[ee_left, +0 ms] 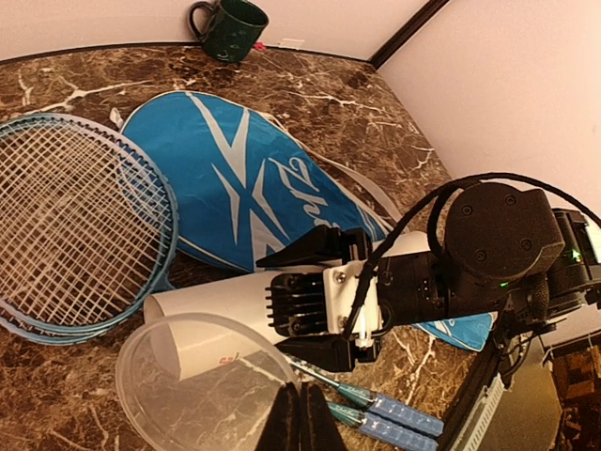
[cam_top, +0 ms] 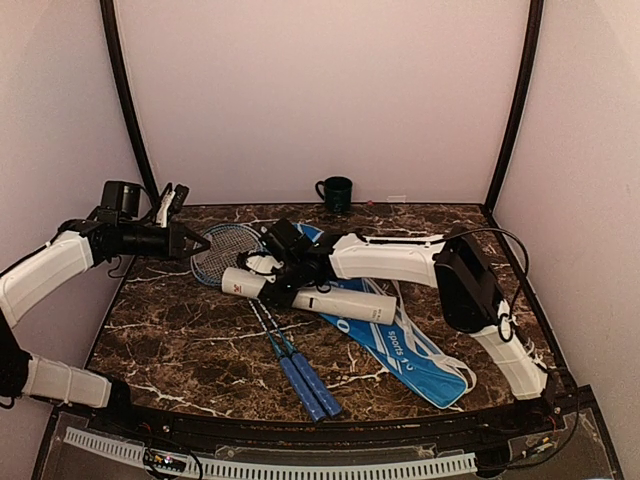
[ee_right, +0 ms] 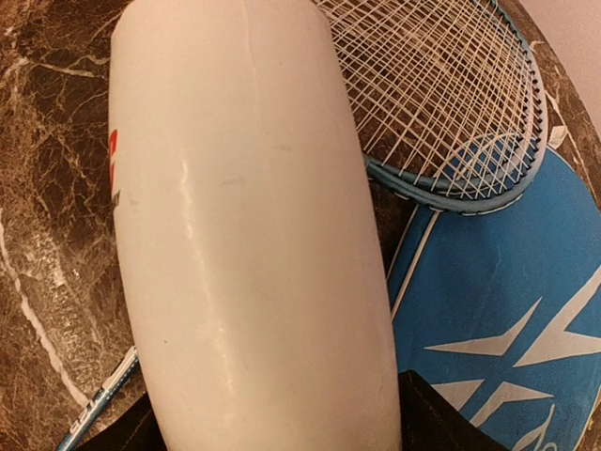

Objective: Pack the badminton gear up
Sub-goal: Pick up the shuttle tube from the center of the board, then close the tube cap on the shuttle tube, then press the tube cap onto the shuttle tube, then place the shuttle tube at the center of the board.

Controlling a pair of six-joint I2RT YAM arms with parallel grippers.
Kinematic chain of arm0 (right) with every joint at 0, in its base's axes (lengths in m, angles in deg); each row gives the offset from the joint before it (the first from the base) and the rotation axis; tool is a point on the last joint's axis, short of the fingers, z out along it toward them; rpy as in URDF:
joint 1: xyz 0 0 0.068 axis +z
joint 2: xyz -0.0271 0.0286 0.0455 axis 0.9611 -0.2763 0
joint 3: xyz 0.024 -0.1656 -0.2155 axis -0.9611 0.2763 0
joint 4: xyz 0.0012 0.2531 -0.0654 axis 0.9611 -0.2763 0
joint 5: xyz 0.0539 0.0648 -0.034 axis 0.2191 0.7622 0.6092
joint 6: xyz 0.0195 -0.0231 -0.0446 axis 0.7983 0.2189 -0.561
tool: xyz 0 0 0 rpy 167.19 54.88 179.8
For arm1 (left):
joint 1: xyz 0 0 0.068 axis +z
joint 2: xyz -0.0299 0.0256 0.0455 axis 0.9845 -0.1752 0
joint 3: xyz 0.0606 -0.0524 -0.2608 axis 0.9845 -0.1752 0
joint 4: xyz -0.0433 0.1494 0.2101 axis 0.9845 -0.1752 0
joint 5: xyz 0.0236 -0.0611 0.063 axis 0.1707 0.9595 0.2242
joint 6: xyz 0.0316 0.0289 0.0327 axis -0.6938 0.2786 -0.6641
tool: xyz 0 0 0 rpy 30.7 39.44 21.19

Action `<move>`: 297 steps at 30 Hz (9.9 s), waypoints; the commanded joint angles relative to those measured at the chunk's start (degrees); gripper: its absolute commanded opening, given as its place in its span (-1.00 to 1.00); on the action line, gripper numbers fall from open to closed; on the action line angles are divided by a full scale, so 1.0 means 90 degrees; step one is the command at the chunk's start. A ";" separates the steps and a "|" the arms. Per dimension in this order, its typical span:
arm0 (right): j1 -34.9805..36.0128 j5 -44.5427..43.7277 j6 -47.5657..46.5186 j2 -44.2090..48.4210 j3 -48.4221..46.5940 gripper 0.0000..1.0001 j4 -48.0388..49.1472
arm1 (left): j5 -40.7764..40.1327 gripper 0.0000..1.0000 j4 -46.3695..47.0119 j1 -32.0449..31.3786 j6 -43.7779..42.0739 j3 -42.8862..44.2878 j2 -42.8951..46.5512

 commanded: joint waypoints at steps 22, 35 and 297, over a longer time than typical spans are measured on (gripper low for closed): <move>0.0388 0.0392 0.1063 0.4472 0.5270 0.19 0.4379 | 0.3973 -1.00 0.2735 -0.0081 0.2618 -0.0465 0.0469; 0.0840 0.0026 0.0947 0.4442 0.5062 0.21 0.4013 | 0.3850 -1.00 0.0909 -0.0516 0.1387 0.0100 0.0263; -0.4124 -0.2381 0.1310 0.4342 0.5879 0.40 0.2295 | -0.1361 0.93 0.0300 -0.1390 0.0102 -0.0582 0.1074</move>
